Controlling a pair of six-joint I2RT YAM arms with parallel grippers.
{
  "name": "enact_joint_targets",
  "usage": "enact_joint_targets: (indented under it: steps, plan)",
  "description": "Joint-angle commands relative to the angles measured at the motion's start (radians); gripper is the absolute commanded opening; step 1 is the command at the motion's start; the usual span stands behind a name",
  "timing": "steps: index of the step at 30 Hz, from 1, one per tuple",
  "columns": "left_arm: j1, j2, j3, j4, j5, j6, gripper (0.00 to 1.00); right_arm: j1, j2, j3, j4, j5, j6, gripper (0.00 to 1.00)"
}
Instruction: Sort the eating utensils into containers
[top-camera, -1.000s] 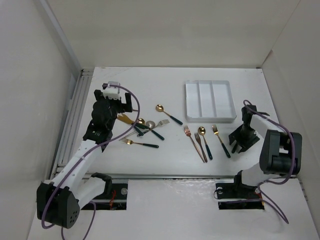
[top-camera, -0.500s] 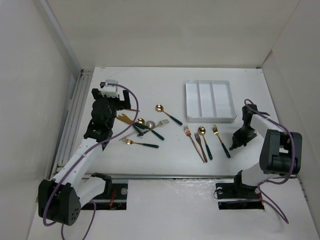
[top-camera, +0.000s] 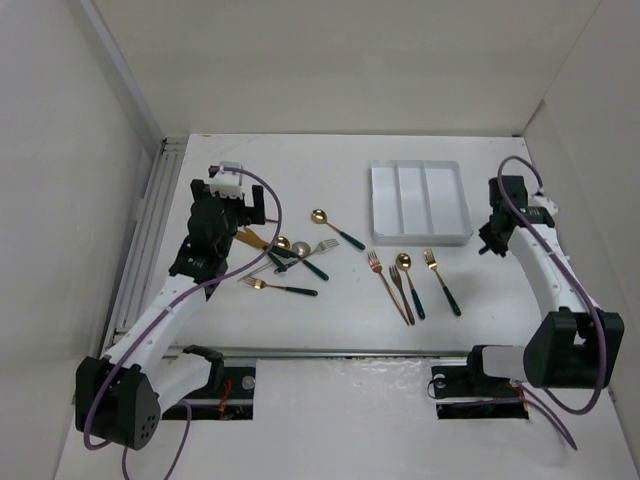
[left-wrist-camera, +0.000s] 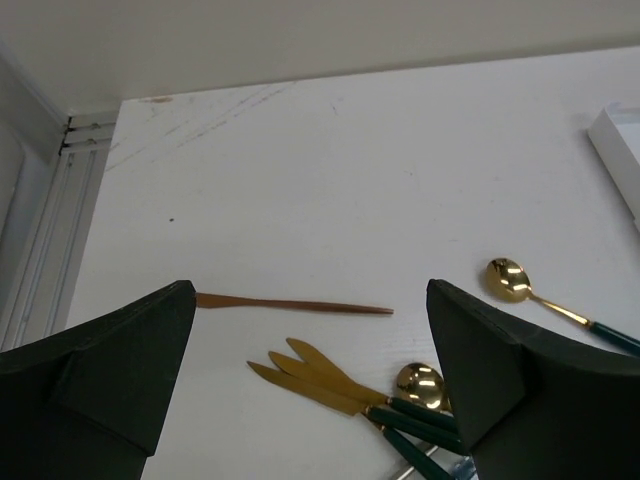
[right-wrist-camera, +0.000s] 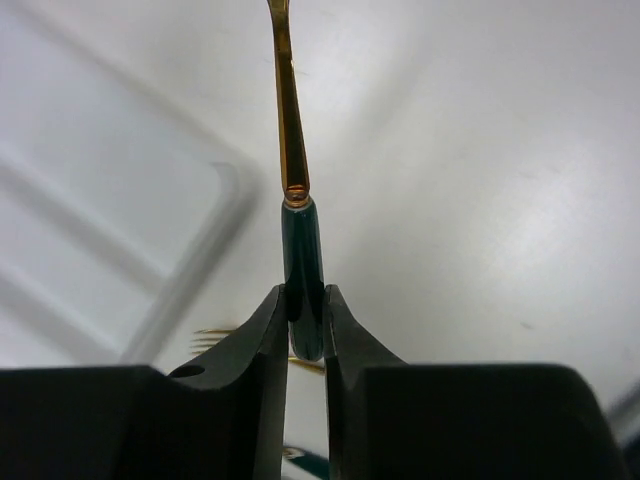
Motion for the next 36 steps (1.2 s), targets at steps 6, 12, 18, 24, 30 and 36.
enact_joint_targets:
  steps: [6,12,18,24,30,36]
  plan:
    - [-0.012,0.026,0.144,-0.144,-0.015,-0.037,1.0,0.36,0.25,0.377,0.279,-0.05,-0.52,0.0]
    - [-0.012,0.024,0.155,-0.181,-0.035,-0.036,1.0,0.44,0.626,0.702,0.114,-0.022,-0.607,0.0]
    - [-0.012,-0.005,0.13,-0.199,-0.045,-0.035,1.0,0.43,0.622,0.689,0.161,-0.134,-0.607,0.0]
    - [-0.012,-0.005,0.095,-0.17,-0.036,-0.045,1.0,0.42,0.603,0.629,0.151,-0.144,-0.63,0.0]
    - [-0.012,-0.023,0.076,-0.17,-0.036,-0.045,1.0,0.385,0.603,0.565,0.151,-0.179,-0.639,0.0]
    - [-0.012,-0.042,0.056,-0.17,-0.036,-0.045,1.0,0.374,0.658,0.563,0.169,-0.19,-0.648,0.0]
